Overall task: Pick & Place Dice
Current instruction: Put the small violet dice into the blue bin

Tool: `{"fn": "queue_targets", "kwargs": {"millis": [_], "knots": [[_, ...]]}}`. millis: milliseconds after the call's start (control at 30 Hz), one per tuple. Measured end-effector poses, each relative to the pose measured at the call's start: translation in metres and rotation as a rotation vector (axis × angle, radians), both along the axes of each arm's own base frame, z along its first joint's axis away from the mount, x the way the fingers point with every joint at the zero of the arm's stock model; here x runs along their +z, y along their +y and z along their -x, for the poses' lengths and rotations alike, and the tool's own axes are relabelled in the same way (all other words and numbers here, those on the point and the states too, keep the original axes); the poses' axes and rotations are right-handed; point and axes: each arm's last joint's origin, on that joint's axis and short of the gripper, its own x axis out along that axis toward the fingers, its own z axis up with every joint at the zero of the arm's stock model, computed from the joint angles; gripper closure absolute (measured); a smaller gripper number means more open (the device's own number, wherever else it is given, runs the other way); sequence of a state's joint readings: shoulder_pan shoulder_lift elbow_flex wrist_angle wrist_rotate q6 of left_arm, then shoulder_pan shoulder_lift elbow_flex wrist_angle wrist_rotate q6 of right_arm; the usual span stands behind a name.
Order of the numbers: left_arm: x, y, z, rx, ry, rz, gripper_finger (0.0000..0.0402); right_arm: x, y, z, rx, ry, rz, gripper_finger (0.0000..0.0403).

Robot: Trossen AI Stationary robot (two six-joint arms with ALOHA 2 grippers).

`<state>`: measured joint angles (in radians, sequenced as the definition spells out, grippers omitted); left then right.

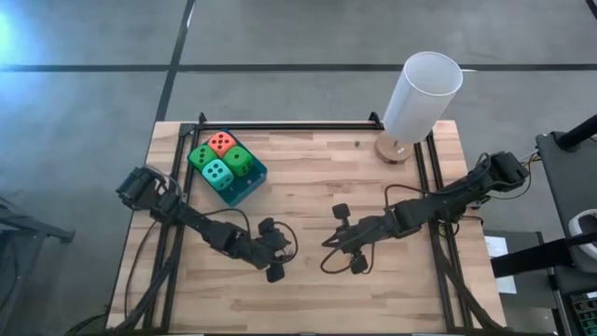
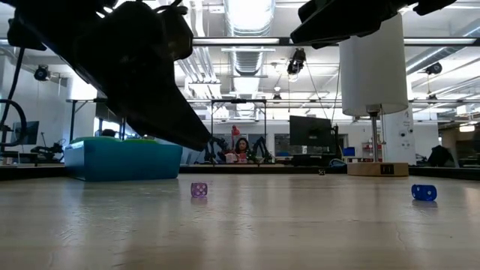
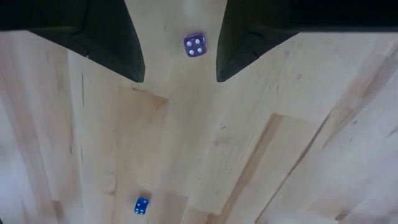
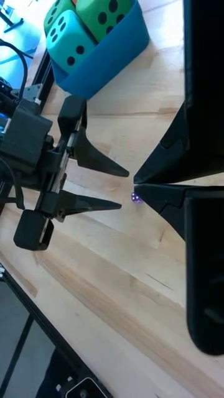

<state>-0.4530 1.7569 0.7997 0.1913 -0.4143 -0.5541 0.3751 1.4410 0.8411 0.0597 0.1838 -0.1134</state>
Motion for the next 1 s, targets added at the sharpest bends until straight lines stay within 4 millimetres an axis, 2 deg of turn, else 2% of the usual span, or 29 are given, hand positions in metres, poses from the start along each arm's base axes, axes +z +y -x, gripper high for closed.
{"fn": "queue_targets", "kwargs": {"millis": [233,633,1000], "knots": [[-0.003,-0.003,0.001,-0.025,0.016,0.014,0.0185,0.000,0.000,0.000,-0.001,0.000,-0.001,0.0394],[-0.035,-0.002,0.000,0.001,0.106,-0.022,0.0173,0.000,0.000,0.000,0.000,0.001,0.002,0.0394],[-0.033,-0.002,-0.003,0.006,0.074,-0.011,0.0163,0.000,0.000,0.000,-0.001,0.001,-0.001,0.0394]]}}
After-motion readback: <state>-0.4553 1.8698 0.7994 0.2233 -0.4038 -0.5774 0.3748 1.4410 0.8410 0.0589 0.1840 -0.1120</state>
